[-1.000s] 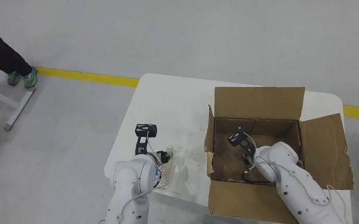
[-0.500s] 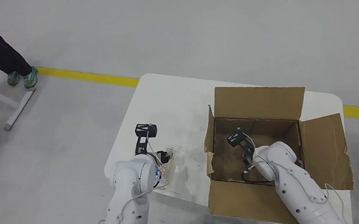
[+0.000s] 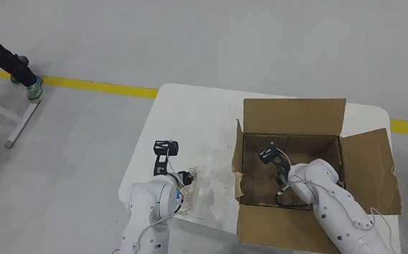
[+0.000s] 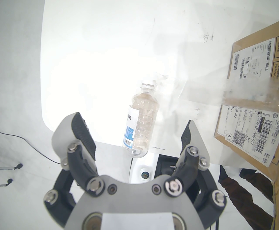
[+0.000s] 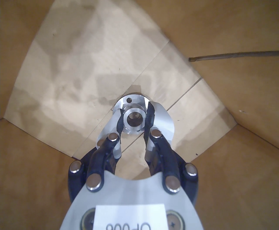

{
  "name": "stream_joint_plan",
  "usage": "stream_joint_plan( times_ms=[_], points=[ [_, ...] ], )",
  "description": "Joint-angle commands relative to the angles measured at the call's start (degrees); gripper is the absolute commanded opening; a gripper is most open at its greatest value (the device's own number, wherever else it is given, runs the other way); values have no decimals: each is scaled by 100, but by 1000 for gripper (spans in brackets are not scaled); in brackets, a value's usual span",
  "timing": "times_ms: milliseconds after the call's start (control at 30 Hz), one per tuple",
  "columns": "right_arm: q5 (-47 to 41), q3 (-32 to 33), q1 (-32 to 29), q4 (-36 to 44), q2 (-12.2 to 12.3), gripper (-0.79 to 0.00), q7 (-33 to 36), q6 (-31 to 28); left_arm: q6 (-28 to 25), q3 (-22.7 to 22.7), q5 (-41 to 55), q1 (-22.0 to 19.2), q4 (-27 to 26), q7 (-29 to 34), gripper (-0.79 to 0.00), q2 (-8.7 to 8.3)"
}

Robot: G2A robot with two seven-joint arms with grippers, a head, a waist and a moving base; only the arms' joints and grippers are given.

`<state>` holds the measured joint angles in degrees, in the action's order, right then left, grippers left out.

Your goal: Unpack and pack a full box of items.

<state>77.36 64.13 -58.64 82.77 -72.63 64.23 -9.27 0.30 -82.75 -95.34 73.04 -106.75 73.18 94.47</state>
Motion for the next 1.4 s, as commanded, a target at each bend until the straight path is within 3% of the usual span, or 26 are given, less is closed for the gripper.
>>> stream_joint_plan(
  times_ms=[0, 400, 1033, 1367],
  points=[
    [-118, 155, -69, 225, 25, -785, -31, -34, 0, 0, 0, 0, 0, 0, 0, 0],
    [-118, 1657, -1386, 2973, 309, -785, -190, -347, 0, 0, 0, 0, 0, 0, 0, 0],
    [-131, 1936, -1532, 3289, 341, -785, -614, -320, 0, 0, 0, 0, 0, 0, 0, 0],
    [-1044, 3743, -1757, 4555, 426, -785, -641, 118, 0, 0, 0, 0, 0, 0, 0, 0]
  ],
)
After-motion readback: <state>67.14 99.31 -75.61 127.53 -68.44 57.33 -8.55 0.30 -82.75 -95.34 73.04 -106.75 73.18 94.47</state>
